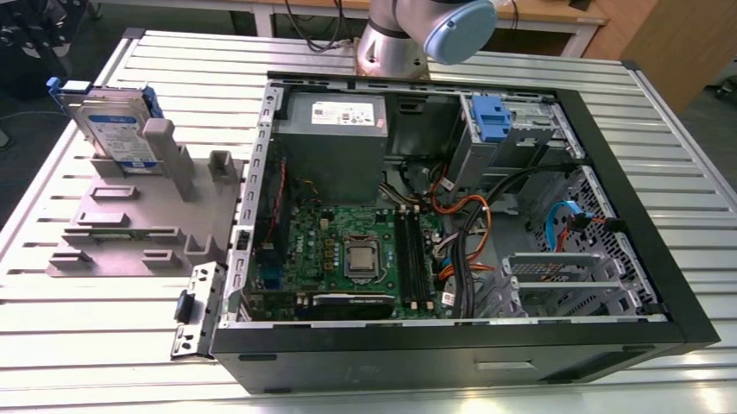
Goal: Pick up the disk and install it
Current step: 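Pick up the disk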
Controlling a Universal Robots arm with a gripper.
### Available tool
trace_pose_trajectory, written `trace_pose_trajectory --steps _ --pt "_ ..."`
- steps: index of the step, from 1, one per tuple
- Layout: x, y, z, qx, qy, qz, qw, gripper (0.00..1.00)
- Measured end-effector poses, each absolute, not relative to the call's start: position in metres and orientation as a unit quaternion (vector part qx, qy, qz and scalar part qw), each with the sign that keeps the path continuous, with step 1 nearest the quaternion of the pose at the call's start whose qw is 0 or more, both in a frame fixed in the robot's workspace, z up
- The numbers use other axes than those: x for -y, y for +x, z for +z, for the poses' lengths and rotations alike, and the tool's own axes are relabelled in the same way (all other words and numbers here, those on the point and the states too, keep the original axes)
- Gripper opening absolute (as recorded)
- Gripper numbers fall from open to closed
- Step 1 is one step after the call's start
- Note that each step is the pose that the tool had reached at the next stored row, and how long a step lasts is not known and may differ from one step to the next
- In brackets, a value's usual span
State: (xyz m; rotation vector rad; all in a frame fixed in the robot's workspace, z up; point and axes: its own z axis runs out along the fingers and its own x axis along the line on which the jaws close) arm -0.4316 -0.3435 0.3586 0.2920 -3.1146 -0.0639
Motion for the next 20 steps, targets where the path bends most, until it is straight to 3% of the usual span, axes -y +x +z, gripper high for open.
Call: trace_pose_trajectory --steps 20 --pt "0.3451 -0.4316 0.3586 0.988 0.151 -0.020 0.007 0.11"
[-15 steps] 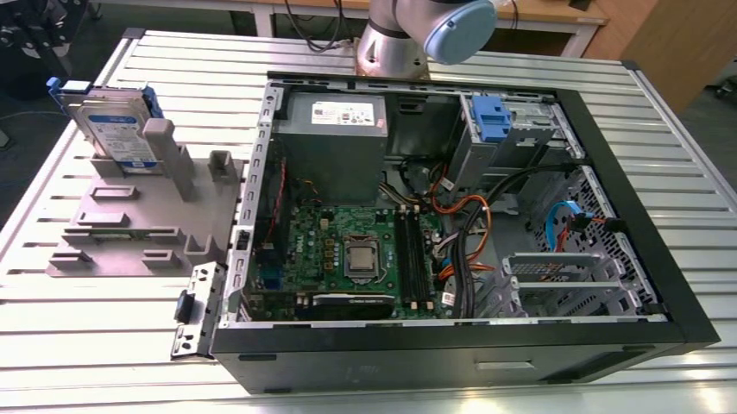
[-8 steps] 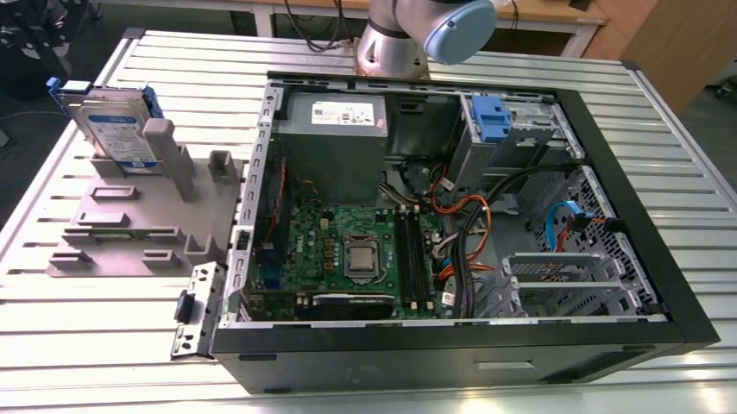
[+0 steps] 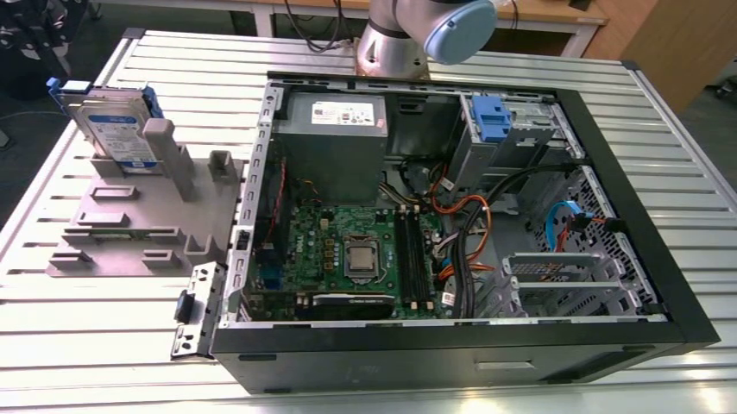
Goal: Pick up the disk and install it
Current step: 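Pick up the disk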
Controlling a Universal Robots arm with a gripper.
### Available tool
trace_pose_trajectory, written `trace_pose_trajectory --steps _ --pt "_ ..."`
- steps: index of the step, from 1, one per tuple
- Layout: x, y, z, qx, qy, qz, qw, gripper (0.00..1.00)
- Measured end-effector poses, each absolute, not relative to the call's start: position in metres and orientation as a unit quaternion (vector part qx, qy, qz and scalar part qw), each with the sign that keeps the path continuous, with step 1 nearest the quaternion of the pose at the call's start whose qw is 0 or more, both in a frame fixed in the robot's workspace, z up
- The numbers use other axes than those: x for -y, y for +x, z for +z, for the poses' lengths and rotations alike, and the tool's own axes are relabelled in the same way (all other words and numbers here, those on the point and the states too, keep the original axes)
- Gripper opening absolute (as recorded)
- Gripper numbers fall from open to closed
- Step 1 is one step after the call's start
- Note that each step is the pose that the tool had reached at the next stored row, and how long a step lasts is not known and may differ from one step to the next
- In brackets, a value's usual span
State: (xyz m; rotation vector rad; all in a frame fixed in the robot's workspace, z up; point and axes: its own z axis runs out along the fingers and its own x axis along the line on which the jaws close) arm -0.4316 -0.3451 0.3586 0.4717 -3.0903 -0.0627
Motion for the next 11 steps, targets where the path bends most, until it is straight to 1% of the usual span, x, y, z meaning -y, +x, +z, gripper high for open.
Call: trace_pose_trajectory --steps 11 --pt "0.3463 -0.4316 0.3586 0.983 0.181 -0.020 0.008 0.11"
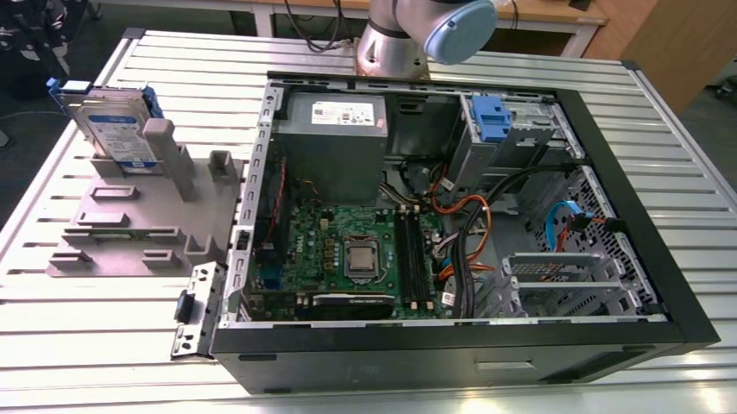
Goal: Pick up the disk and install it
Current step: 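Pick up the disk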
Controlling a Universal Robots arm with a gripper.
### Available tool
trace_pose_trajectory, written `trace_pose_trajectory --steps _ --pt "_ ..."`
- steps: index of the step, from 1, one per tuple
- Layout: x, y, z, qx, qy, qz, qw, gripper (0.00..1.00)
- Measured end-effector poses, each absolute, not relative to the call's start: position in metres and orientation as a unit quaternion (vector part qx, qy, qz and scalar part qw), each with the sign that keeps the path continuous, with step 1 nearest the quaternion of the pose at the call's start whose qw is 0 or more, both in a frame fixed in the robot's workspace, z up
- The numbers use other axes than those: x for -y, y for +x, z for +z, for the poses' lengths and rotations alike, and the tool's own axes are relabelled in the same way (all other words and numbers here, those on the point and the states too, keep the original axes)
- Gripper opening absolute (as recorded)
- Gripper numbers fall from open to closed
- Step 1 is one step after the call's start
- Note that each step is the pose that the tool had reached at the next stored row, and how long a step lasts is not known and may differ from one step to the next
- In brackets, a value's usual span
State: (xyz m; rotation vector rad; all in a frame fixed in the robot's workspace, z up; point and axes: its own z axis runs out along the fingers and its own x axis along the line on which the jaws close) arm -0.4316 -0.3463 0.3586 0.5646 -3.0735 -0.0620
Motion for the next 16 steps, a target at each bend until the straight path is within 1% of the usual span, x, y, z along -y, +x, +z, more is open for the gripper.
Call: trace_pose_trajectory --steps 16 --pt "0.3477 -0.4316 0.3586 0.975 0.223 -0.019 0.009 0.11"
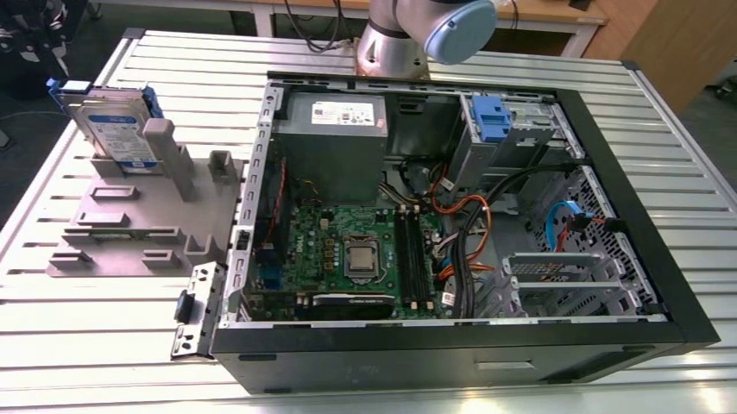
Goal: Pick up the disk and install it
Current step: 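Pick up the disk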
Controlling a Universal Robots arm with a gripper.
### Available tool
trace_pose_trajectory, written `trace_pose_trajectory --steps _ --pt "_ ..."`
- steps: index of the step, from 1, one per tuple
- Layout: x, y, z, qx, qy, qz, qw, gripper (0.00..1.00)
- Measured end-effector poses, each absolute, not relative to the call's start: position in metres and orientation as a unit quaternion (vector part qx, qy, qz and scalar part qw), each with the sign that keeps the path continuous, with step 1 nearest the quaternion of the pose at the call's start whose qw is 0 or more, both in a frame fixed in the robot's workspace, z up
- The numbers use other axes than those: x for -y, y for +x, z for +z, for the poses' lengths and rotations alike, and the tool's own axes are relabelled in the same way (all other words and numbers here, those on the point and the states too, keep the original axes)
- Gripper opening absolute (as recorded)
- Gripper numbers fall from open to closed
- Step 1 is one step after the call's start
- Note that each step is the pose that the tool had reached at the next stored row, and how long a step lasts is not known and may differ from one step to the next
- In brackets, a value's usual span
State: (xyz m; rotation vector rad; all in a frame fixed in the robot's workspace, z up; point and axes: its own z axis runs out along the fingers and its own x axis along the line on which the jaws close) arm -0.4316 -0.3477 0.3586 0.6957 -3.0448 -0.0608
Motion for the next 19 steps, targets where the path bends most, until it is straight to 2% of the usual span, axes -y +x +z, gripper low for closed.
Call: trace_pose_trajectory --steps 19 --pt "0.3490 -0.4316 0.3586 0.962 0.271 -0.019 0.010 0.11"
